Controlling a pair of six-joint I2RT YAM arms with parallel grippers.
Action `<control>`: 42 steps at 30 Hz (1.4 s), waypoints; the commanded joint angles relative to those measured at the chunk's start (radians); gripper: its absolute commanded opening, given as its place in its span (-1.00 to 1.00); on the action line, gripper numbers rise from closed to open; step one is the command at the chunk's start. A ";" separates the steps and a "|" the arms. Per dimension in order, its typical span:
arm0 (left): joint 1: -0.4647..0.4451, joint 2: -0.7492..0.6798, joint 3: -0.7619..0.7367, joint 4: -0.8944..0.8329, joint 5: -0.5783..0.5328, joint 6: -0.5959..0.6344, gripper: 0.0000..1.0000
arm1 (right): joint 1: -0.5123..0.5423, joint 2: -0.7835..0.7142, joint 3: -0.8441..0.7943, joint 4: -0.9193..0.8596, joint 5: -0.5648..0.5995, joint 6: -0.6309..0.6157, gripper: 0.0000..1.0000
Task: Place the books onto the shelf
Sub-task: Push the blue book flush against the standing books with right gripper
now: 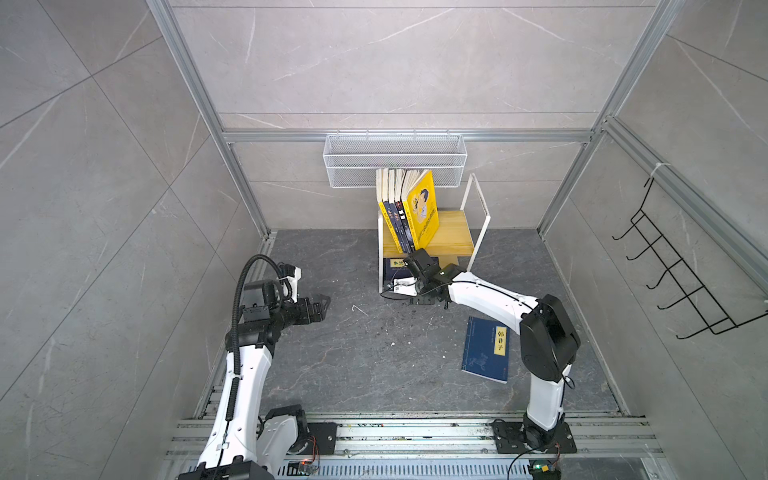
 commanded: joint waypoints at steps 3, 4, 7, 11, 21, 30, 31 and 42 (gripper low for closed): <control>0.006 -0.017 0.036 -0.001 0.014 0.022 1.00 | -0.015 0.079 0.080 -0.036 -0.006 0.035 0.22; 0.007 -0.017 0.035 -0.001 0.014 0.023 0.99 | -0.019 0.090 0.096 -0.033 0.004 0.045 0.20; 0.011 -0.012 0.040 -0.004 0.013 0.022 0.99 | -0.026 0.113 0.131 -0.037 0.028 0.055 0.08; 0.013 -0.017 0.032 0.002 0.018 0.018 1.00 | -0.034 0.117 0.142 -0.019 0.032 0.050 -0.10; 0.027 -0.016 0.032 0.000 0.025 0.014 1.00 | -0.039 0.141 0.179 -0.012 0.039 0.039 -0.29; 0.027 -0.014 0.038 0.000 0.025 0.010 0.99 | -0.038 0.112 0.161 -0.028 0.024 0.016 -0.16; 0.027 -0.016 0.035 0.003 0.024 0.008 1.00 | -0.038 0.092 0.142 -0.035 0.003 0.005 -0.06; 0.026 -0.004 0.042 -0.004 0.027 0.008 1.00 | -0.038 0.122 0.131 -0.035 0.041 0.017 0.05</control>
